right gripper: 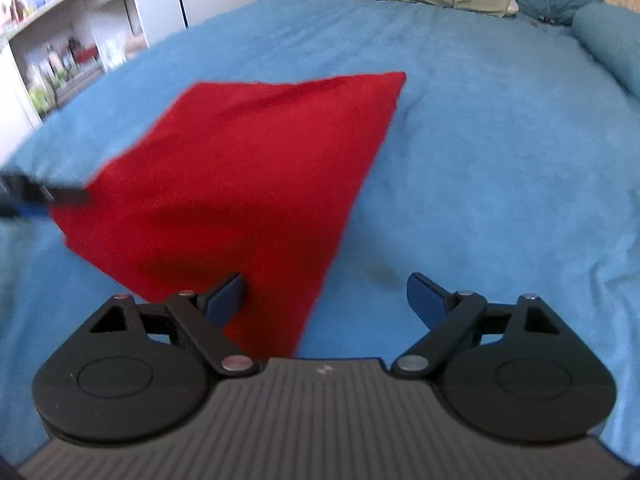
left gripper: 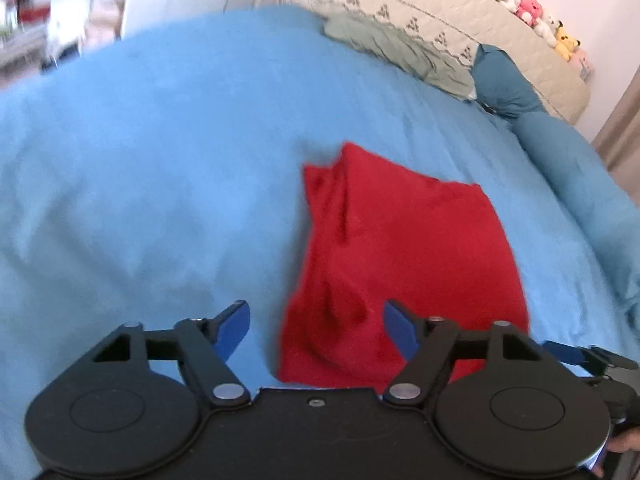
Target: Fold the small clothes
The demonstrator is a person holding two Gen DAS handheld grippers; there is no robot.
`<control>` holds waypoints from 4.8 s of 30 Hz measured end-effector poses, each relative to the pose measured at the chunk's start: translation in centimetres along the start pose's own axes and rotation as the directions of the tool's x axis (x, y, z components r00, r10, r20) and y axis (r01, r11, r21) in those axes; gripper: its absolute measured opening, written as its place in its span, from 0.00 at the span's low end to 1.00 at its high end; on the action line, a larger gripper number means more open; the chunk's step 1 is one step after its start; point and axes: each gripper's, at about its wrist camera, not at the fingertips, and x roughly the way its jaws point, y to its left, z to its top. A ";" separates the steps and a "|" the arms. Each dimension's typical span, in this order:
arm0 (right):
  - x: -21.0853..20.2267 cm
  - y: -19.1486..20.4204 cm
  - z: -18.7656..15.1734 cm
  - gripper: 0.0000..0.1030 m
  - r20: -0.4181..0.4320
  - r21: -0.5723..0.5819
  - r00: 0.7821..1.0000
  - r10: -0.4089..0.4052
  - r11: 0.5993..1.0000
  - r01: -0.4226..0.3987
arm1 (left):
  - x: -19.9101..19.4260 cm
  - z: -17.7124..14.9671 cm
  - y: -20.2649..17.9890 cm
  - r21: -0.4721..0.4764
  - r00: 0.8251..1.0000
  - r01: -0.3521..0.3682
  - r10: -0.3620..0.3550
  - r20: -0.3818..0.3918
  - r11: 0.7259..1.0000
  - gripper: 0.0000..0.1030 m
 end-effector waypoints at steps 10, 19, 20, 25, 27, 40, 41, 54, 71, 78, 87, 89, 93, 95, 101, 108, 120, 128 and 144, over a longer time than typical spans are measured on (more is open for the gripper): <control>-0.1 -1.1 -1.0 1.00 -0.009 0.011 1.000 -0.011 1.000 0.012 | 2.5 -1.7 -0.5 0.200 0.988 -0.134 0.146 -0.044 0.971 0.78; -4.1 -1.9 3.7 1.00 0.058 -0.001 0.993 0.101 0.995 -0.101 | -0.6 4.5 -2.3 0.257 1.000 -0.011 0.015 -0.014 0.966 1.00; -4.0 -2.1 4.5 1.00 0.045 0.016 0.992 0.116 0.993 -0.116 | 0.1 5.6 -2.5 0.246 0.998 0.030 -0.016 -0.059 0.969 1.00; -0.8 -3.8 7.6 1.00 -0.049 0.163 0.983 0.179 0.972 -0.169 | 5.1 8.9 -1.5 0.107 0.968 0.149 -0.123 -0.218 0.983 1.00; 0.7 -4.6 7.9 1.00 -0.051 0.238 0.977 0.206 0.953 -0.189 | 6.8 9.2 -1.0 0.060 0.960 0.158 -0.139 -0.242 0.986 0.99; 6.7 -4.9 7.1 0.58 -0.015 0.358 0.953 0.301 0.892 -0.276 | 11.4 8.2 -1.8 0.027 0.946 0.193 -0.179 -0.270 0.981 0.47; 6.6 -4.7 7.1 0.52 -0.005 0.351 0.956 0.294 0.896 -0.273 | 11.2 8.3 -2.2 0.031 0.947 0.192 -0.177 -0.268 0.981 0.40; -4.7 -5.0 7.6 0.35 0.138 0.249 0.954 0.266 0.923 -0.294 | 1.6 6.8 -10.2 0.184 0.965 0.230 -0.200 -0.170 0.956 0.22; -9.7 -13.2 -9.8 0.36 0.110 0.394 0.977 0.181 0.895 -0.210 | 1.5 -6.6 -17.7 0.302 0.977 0.159 -0.107 -0.183 0.940 0.27; -9.1 -12.9 -10.2 0.41 0.110 0.383 0.979 0.172 0.901 -0.202 | 2.1 -7.8 -16.6 0.327 0.983 0.108 -0.052 -0.175 0.939 0.43; -11.2 -12.8 -9.7 0.61 0.121 0.313 0.981 0.155 0.931 -0.186 | 0.4 -7.8 -16.5 0.328 0.987 0.084 -0.035 -0.154 0.941 0.61; -11.9 -12.7 -9.6 0.84 0.145 0.298 0.981 0.126 0.940 -0.165 | 0.0 -7.6 -16.2 0.345 0.992 0.059 -0.017 -0.123 0.937 0.76; -11.9 -13.0 -9.4 0.88 0.145 0.297 0.987 0.063 0.949 -0.104 | 0.0 -7.3 -14.7 0.327 0.995 0.018 0.014 -0.097 0.945 0.82; -11.1 -13.2 -9.5 0.86 0.111 0.304 0.993 0.031 0.951 -0.064 | 0.5 -7.2 -13.8 0.296 0.994 0.008 0.024 -0.106 0.955 0.83; -9.5 -13.6 -10.5 0.87 0.070 0.334 0.998 0.002 0.942 -0.025 | 2.4 -7.8 -12.8 0.270 0.990 -0.013 0.051 -0.134 0.963 0.89; -15.1 -12.0 -8.9 0.88 0.138 0.291 0.990 -0.025 0.957 -0.016 | -4.0 -6.6 -14.8 0.319 0.998 -0.029 0.046 -0.048 0.947 0.84; -35.4 -5.7 -8.2 1.00 0.198 0.325 0.970 -0.138 0.943 0.068 | -25.8 -7.8 -18.3 0.325 0.984 -0.088 0.032 0.173 0.942 1.00; -42.8 -1.1 -13.3 1.00 0.108 0.333 0.977 -0.185 0.932 0.140 | -32.3 -14.0 -18.5 0.331 0.985 -0.149 0.108 0.138 0.932 1.00; -45.9 3.7 -20.0 1.00 0.030 0.245 0.958 -0.284 0.932 0.268 | -36.4 -20.3 -19.0 0.368 0.987 -0.130 0.085 0.136 0.920 1.00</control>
